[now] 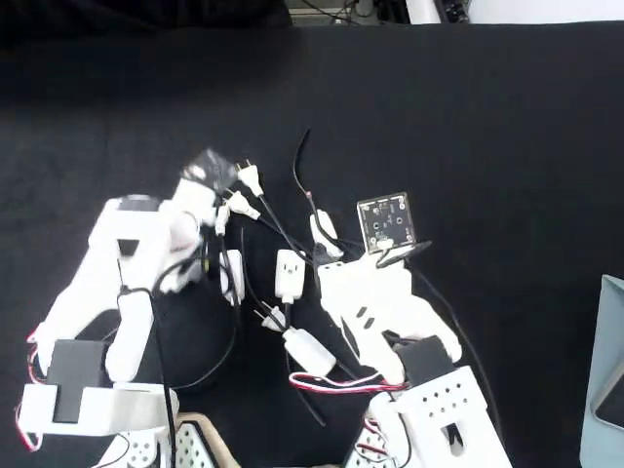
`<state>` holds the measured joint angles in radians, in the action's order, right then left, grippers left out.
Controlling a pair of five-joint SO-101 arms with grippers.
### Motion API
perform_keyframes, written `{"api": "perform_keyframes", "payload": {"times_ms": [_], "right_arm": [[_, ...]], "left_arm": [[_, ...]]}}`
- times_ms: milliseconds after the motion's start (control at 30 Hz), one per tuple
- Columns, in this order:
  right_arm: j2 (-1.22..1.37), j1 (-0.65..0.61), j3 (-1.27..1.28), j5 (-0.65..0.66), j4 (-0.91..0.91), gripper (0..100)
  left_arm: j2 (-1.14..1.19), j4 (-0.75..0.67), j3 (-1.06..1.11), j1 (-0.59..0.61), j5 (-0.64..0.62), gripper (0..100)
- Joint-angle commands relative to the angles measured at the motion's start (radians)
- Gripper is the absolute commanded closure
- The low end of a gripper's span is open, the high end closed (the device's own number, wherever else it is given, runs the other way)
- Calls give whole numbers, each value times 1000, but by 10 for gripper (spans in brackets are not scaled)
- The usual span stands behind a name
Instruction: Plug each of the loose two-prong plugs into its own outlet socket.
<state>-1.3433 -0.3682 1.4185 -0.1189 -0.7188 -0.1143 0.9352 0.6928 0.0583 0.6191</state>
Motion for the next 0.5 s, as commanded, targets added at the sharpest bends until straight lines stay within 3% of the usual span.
{"api": "perform_keyframes", "payload": {"times_ms": [0,67,233,467], "right_arm": [[-8,11,-8,-12,15,987],[-8,11,-8,-12,15,986],[-8,11,-8,-12,15,986],[-7,11,-16,-6,17,986]], "left_arm": [[-52,-55,88,-4,221,952],[-57,-52,111,5,275,885],[-91,-51,91,53,150,724],[-339,17,104,128,114,701]]}}
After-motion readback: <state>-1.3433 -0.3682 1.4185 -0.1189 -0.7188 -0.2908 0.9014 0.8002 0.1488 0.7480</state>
